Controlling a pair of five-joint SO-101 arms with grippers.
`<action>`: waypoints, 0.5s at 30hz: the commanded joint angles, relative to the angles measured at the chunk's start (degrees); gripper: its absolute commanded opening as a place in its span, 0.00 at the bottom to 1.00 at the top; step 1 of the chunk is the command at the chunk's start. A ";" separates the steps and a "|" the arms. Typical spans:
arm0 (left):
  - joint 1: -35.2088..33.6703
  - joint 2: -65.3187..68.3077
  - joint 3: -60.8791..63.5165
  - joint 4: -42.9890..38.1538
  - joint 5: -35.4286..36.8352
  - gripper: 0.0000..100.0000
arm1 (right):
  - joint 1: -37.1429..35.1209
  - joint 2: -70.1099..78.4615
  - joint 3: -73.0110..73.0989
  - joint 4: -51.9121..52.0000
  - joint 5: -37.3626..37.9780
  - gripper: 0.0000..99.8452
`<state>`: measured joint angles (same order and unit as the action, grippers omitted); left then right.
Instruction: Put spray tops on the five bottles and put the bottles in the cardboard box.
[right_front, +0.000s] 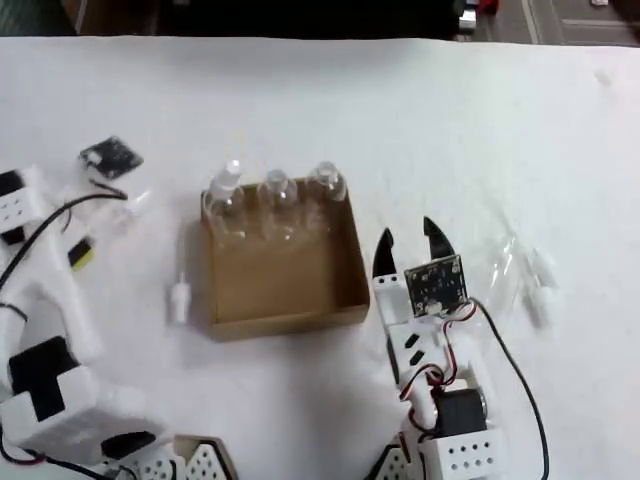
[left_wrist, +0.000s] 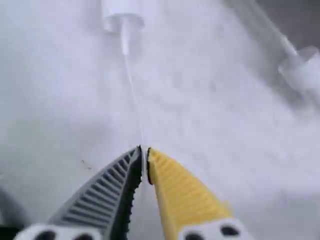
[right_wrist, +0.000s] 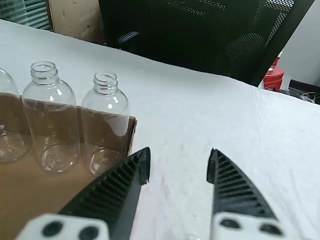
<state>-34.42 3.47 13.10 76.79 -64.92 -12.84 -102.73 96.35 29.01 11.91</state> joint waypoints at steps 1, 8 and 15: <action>-1.19 -3.38 1.14 1.85 -2.64 0.05 | 0.13 -0.40 0.44 -1.36 0.70 0.17; -1.19 -3.47 -4.66 5.71 2.20 0.20 | 0.22 -0.40 0.44 -1.10 0.70 0.17; 5.58 -2.95 -12.92 -0.09 18.11 0.20 | 0.22 -0.40 0.44 -1.36 0.70 0.17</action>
<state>-34.33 3.21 4.66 81.63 -59.12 -12.84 -102.73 96.35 29.01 11.91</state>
